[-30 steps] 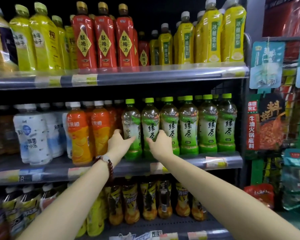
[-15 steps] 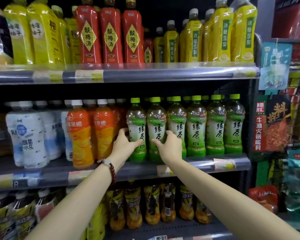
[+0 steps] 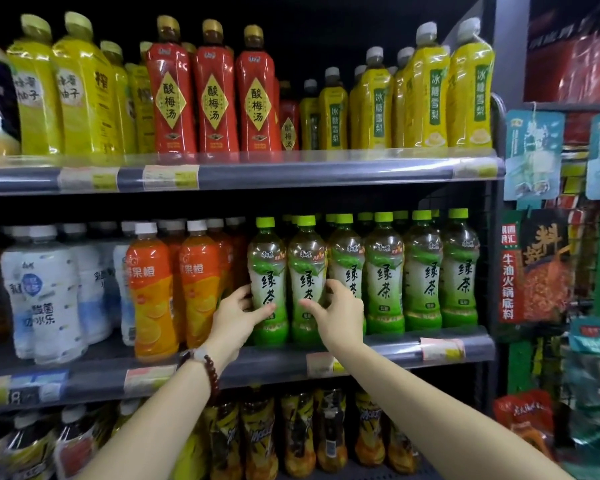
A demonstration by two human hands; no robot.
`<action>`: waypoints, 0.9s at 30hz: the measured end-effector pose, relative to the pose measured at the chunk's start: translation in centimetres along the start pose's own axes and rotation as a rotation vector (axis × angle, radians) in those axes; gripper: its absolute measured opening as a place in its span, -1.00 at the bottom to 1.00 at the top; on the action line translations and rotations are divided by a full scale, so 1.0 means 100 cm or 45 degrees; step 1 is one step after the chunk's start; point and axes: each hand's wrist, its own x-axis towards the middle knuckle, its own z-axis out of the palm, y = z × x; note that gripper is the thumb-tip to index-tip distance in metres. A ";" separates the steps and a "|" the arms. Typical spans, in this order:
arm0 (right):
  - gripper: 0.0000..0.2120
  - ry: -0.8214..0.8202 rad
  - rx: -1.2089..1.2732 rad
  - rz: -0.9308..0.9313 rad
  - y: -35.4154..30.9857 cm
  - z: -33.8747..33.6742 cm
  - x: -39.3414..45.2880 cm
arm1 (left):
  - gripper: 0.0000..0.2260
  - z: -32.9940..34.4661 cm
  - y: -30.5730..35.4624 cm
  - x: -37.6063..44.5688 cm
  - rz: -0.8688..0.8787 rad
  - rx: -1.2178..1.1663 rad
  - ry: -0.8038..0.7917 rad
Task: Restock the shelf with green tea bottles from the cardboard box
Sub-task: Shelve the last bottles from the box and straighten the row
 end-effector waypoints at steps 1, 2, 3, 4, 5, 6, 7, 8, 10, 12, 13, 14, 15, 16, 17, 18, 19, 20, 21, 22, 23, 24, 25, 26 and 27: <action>-0.41 0.002 -0.008 -0.014 0.001 0.000 0.000 | -0.50 0.000 -0.001 -0.001 0.016 -0.006 -0.009; -0.43 0.003 -0.011 -0.022 0.001 0.000 0.000 | -0.50 0.000 -0.001 -0.002 0.035 0.011 -0.016; -0.46 0.006 -0.013 -0.031 0.001 0.000 0.000 | -0.50 0.000 -0.002 -0.003 0.053 0.034 -0.027; -0.49 0.006 -0.016 -0.033 0.001 0.000 -0.001 | -0.49 0.000 -0.001 -0.005 0.060 0.062 -0.038; -0.51 0.003 -0.019 -0.033 0.001 -0.001 -0.002 | -0.47 0.001 -0.001 -0.006 0.066 0.082 -0.048; -0.53 -0.004 -0.016 -0.032 0.000 -0.001 -0.002 | -0.47 0.001 0.000 -0.007 0.070 0.114 -0.055; -0.53 -0.014 -0.009 -0.035 0.000 -0.002 -0.002 | -0.47 0.002 0.001 -0.008 0.080 0.156 -0.060; -0.53 -0.025 0.002 -0.040 0.000 -0.003 -0.002 | -0.47 0.002 0.002 -0.009 0.094 0.224 -0.057; -0.52 -0.052 0.024 -0.062 0.000 -0.006 -0.002 | -0.51 0.003 0.003 -0.011 0.135 0.374 -0.030; -0.52 -0.069 0.013 -0.076 -0.001 -0.008 -0.002 | -0.51 0.005 0.005 -0.014 0.169 0.521 0.006; -0.53 -0.072 -0.011 -0.078 -0.002 -0.010 -0.001 | -0.49 0.006 0.006 -0.015 0.190 0.583 0.026; -0.54 -0.069 -0.052 -0.085 -0.002 -0.012 0.001 | -0.48 0.007 0.007 -0.016 0.210 0.636 0.036; -0.56 -0.070 -0.101 -0.102 -0.001 -0.013 0.003 | -0.47 0.008 0.007 -0.016 0.234 0.682 0.043; -0.60 -0.080 -0.141 -0.125 0.000 -0.015 0.004 | -0.47 0.009 0.009 -0.018 0.236 0.723 0.050; -0.65 -0.097 -0.155 -0.150 0.003 -0.018 0.006 | -0.47 0.010 0.009 -0.018 0.238 0.756 0.070; -0.70 -0.117 -0.149 -0.170 0.006 -0.020 0.007 | -0.48 0.012 0.011 -0.020 0.230 0.794 0.103; -0.74 -0.137 -0.140 -0.190 0.010 -0.022 0.008 | -0.48 0.015 0.011 -0.021 0.221 0.831 0.158; -0.75 -0.159 -0.138 -0.210 0.014 -0.025 0.009 | -0.48 0.018 0.012 -0.024 0.201 0.868 0.230; -0.75 -0.181 -0.140 -0.232 0.019 -0.028 0.011 | -0.50 0.022 0.013 -0.026 0.181 0.894 0.316; -0.74 -0.209 -0.140 -0.254 0.023 -0.032 0.011 | -0.52 0.026 0.014 -0.029 0.144 0.902 0.384; -0.74 -0.235 -0.138 -0.265 0.028 -0.036 0.013 | -0.55 0.032 0.015 -0.031 0.109 0.904 0.447; -0.75 -0.250 -0.142 -0.267 0.032 -0.041 0.014 | -0.58 0.037 0.017 -0.035 0.069 0.909 0.491; -0.76 -0.254 -0.149 -0.270 0.036 -0.045 0.016 | -0.61 0.042 0.018 -0.037 0.046 0.919 0.527; -0.77 -0.262 -0.163 -0.263 0.041 -0.051 0.017 | -0.64 0.047 0.020 -0.040 0.022 0.930 0.549; -0.77 -0.262 -0.170 -0.260 0.045 -0.057 0.019 | -0.65 0.051 0.020 -0.043 0.005 0.943 0.565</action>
